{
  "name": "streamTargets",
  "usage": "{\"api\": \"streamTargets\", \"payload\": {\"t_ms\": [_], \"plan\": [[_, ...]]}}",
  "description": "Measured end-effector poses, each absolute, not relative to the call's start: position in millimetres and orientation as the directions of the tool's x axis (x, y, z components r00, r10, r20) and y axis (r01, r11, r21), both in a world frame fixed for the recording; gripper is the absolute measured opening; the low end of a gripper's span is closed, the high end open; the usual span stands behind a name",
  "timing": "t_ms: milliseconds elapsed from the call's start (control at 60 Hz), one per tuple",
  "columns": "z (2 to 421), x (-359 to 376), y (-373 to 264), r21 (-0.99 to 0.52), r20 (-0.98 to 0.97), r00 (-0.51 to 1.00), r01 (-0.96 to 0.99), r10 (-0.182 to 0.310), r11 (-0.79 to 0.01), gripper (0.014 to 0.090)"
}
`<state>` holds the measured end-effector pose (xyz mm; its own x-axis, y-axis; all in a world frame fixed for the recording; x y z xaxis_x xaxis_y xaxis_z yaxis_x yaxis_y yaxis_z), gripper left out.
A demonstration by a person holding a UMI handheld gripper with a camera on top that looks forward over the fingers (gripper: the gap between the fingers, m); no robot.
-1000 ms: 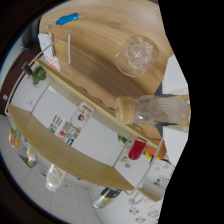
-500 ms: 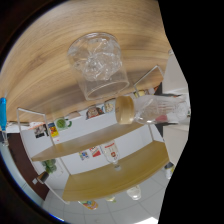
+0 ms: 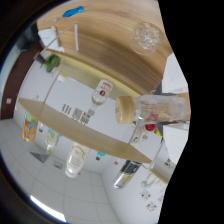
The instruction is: Make me a cup of Mount Fuji.
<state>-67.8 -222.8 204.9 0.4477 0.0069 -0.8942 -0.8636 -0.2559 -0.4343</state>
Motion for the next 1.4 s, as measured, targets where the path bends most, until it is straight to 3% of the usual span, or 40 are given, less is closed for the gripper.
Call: {"api": "streamTargets", "payload": {"t_ms": [133,250,417,550,767,933,1050,1083,1150,1217,1283,1400], "plan": [[220.4,-77.4,-220.9,-0.768,-0.630,0.772,-0.604,0.084,-0.211,0.0406],[184.1,-88.3,-213.2,-0.898,-0.395,0.915,-0.365,0.083,-0.245,0.0403],[116.1,-104.6,-205.1,-0.938,-0.148,0.982,-0.101,0.120,-0.330,0.0404],[79.7,-109.5,-204.2,-0.925,-0.069,0.988,-0.013,0.135,-0.381,0.0402],[55.4,-109.3,-212.1,-0.910,-0.048,0.988,0.017,0.146,-0.415,0.0414],[56.6,-108.3,-229.2,-0.925,-0.038,0.988,0.022,0.151,-0.378,0.0427],[51.8,-108.7,-237.1,-0.915,-0.049,0.987,0.018,0.156,-0.402,0.0438],[48.6,-107.4,-240.2,-0.907,-0.051,0.987,0.019,0.155,-0.421,0.0457],[46.5,-106.2,-244.7,-0.887,-0.060,0.987,0.017,0.151,-0.462,0.0579],[50.9,-107.3,-249.4,-0.872,-0.063,0.983,0.028,0.170,-0.488,0.0856],[68.1,-104.1,-254.1,-0.874,-0.054,0.982,0.040,0.178,-0.485,0.0847],[104.2,-85.0,-266.7,-0.866,-0.037,0.990,0.035,0.133,-0.499,0.0858]]}}
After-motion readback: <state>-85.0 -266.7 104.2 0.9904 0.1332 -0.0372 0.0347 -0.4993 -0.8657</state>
